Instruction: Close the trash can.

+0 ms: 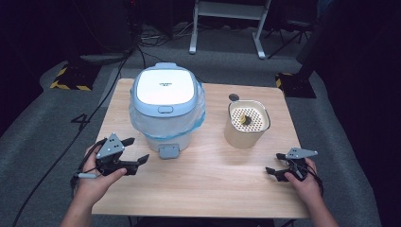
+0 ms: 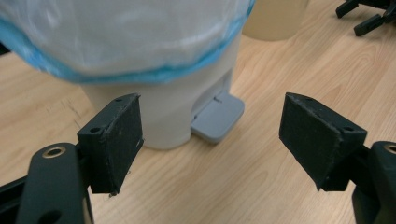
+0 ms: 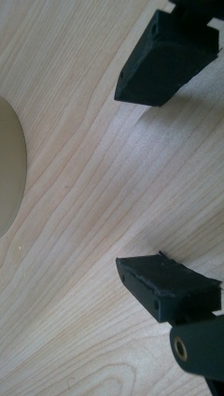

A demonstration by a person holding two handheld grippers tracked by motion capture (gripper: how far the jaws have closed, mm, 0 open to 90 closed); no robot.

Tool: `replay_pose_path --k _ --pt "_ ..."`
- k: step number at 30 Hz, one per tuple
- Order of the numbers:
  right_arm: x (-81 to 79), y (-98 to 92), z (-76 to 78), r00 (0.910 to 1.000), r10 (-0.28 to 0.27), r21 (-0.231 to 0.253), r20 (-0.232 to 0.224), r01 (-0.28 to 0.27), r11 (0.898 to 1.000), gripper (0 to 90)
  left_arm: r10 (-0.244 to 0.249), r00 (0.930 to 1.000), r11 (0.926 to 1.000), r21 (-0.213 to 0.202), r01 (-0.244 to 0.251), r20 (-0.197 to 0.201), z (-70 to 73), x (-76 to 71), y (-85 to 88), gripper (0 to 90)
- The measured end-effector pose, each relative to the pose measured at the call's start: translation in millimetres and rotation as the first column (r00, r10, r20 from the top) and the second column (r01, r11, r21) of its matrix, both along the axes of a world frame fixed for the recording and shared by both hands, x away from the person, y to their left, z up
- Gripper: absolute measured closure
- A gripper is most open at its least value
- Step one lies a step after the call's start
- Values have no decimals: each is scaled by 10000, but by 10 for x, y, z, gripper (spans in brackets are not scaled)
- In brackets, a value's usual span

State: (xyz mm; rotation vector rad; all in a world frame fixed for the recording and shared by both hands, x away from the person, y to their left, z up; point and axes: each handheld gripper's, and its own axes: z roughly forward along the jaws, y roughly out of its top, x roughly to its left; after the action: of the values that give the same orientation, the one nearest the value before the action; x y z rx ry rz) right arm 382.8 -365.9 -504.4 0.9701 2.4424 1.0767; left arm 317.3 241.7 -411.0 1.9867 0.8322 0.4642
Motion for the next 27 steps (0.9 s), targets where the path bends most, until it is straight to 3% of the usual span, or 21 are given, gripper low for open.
replay_pose_path --k 3,9,13,15,16,18,20,21,25,27 --pt "0 0 1 10000 -5 -15 4 5 10000 165 174 9994 9983 570 -156 -304 -85 10 36 220" --pt "0 0 1 10000 -5 -17 6 5 10000 165 389 9963 9988 314 -365 -768 -229 38 70 221" --pt "0 0 1 10000 -3 -18 6 3 10000 165 425 9906 9968 723 -333 -1300 -448 105 34 221" --pt "0 0 1 10000 -4 -19 7 4 10000 165 405 9901 9963 803 -299 -1344 -479 119 30 220" --pt "0 0 0 10000 -1 -3 4 1 10000 165 517 9866 9917 1241 -325 -1550 -566 154 12 220" --pt "0 0 1 10000 -3 -17 5 3 10000 165 541 9863 9901 1364 -328 -1557 -596 167 8 218" --pt "0 0 1 10000 -2 -15 6 2 10000 165 541 9795 9880 1526 -243 -1939 -696 192 -8 216" --pt "0 0 1 10000 -2 -15 6 2 10000 165 541 9795 9880 1526 -243 -1939 -696 192 -8 216" --pt "0 0 1 10000 -4 -17 6 4 10000 165 726 9751 9715 2362 -215 -2097 -806 206 -65 203" --pt "0 0 1 10000 -5 -17 5 5 10000 165 702 9747 9699 2429 -170 -2123 -818 206 -74 199"
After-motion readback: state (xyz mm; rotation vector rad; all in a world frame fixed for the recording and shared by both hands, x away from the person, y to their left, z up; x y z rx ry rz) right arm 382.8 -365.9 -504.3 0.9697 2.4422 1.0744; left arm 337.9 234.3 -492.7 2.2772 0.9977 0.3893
